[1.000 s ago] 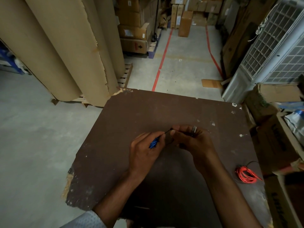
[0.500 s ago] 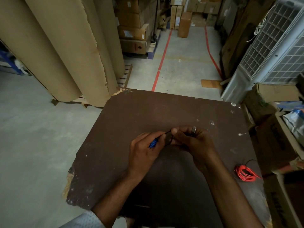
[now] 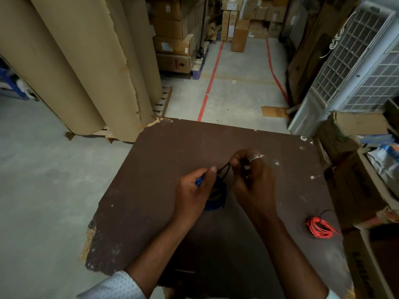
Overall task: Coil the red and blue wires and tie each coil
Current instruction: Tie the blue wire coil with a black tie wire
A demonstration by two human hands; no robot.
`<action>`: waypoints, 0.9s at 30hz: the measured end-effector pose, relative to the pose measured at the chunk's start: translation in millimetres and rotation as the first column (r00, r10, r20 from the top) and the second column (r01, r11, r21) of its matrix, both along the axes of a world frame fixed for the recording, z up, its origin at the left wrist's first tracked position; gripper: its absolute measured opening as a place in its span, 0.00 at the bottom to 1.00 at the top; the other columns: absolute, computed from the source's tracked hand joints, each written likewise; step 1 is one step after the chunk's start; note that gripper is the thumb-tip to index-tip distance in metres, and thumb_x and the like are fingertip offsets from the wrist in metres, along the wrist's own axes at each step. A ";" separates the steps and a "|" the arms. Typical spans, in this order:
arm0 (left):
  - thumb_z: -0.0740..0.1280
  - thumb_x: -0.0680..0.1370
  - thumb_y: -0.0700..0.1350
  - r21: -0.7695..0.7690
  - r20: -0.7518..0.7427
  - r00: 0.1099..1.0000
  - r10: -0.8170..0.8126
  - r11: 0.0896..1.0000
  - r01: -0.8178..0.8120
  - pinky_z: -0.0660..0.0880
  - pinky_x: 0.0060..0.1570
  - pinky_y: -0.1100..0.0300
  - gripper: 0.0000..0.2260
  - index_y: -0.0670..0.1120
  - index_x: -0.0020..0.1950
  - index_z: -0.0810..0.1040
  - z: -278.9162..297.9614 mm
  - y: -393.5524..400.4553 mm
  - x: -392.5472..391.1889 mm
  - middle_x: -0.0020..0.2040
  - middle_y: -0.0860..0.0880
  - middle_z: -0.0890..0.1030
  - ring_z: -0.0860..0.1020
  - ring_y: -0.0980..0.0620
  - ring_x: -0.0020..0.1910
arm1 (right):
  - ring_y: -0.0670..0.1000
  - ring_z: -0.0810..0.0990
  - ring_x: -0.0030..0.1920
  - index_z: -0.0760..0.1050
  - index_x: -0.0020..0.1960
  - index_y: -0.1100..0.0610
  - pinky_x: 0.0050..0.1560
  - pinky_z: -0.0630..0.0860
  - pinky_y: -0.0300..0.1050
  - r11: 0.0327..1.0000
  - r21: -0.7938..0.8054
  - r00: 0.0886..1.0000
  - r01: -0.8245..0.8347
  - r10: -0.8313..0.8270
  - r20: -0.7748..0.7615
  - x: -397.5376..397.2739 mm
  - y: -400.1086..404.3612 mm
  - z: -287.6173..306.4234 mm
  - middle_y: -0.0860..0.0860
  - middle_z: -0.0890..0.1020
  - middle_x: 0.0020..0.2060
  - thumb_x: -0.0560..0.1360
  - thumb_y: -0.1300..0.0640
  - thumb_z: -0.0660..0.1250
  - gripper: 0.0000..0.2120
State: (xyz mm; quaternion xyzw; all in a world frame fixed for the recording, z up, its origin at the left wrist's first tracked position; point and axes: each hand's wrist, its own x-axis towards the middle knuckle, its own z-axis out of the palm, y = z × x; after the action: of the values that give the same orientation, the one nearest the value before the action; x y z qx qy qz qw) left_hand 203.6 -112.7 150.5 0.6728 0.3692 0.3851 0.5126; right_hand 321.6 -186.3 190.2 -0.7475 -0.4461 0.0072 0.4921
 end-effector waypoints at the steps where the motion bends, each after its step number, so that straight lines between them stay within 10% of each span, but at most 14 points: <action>1: 0.66 0.82 0.47 -0.015 0.005 1.000 -0.010 1.000 0.010 0.76 0.36 0.51 0.13 0.42 0.42 0.83 0.3 0.1 0.6 0.37 0.45 0.82 0.82 0.46 0.38 | 0.43 0.78 0.41 0.77 0.46 0.54 0.38 0.74 0.35 0.999 0.027 1.000 0.019 -0.020 0.018 1.8 -0.2 2.5 0.50 0.80 0.41 0.77 0.65 0.67 0.06; 9: 0.64 0.82 0.50 -0.127 0.001 1.000 0.016 0.992 -0.016 0.74 0.35 0.67 0.14 0.49 0.40 0.83 -1.7 -1.5 -3.1 0.36 0.53 0.83 0.81 0.60 0.35 | 0.49 0.82 0.37 0.75 0.46 0.59 0.39 0.83 0.51 0.975 0.219 0.961 0.036 0.027 -0.275 11.7 4.3 20.9 0.50 0.80 0.37 0.82 0.63 0.62 0.06; 15: 0.66 0.80 0.52 -0.058 -0.033 0.997 -0.069 0.996 0.068 0.78 0.39 0.58 0.11 0.48 0.44 0.84 1.1 -3.9 3.8 0.40 0.52 0.84 0.83 0.56 0.40 | 0.53 0.85 0.38 0.72 0.53 0.62 0.42 0.85 0.48 0.968 0.248 0.711 0.030 0.154 -0.686 18.3 15.2 24.6 0.54 0.82 0.38 0.84 0.61 0.56 0.07; 27: 0.69 0.80 0.49 -0.091 -0.049 0.972 -0.230 0.970 0.225 0.77 0.43 0.65 0.02 0.52 0.49 0.81 -9.6 -19.8 14.0 0.46 0.56 0.83 0.82 0.59 0.48 | 0.46 0.67 0.24 0.69 0.46 0.59 0.22 0.64 0.37 0.995 0.061 0.535 0.076 0.011 -0.845 42.6 44.1 24.4 0.52 0.72 0.29 0.80 0.69 0.55 0.09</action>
State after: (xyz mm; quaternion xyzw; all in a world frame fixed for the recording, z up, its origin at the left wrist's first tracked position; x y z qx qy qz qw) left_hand 217.5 -132.5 140.9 0.6995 0.3206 0.2876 0.5702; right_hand 364.2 -142.2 214.7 -0.6367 -0.1397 0.3371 0.6793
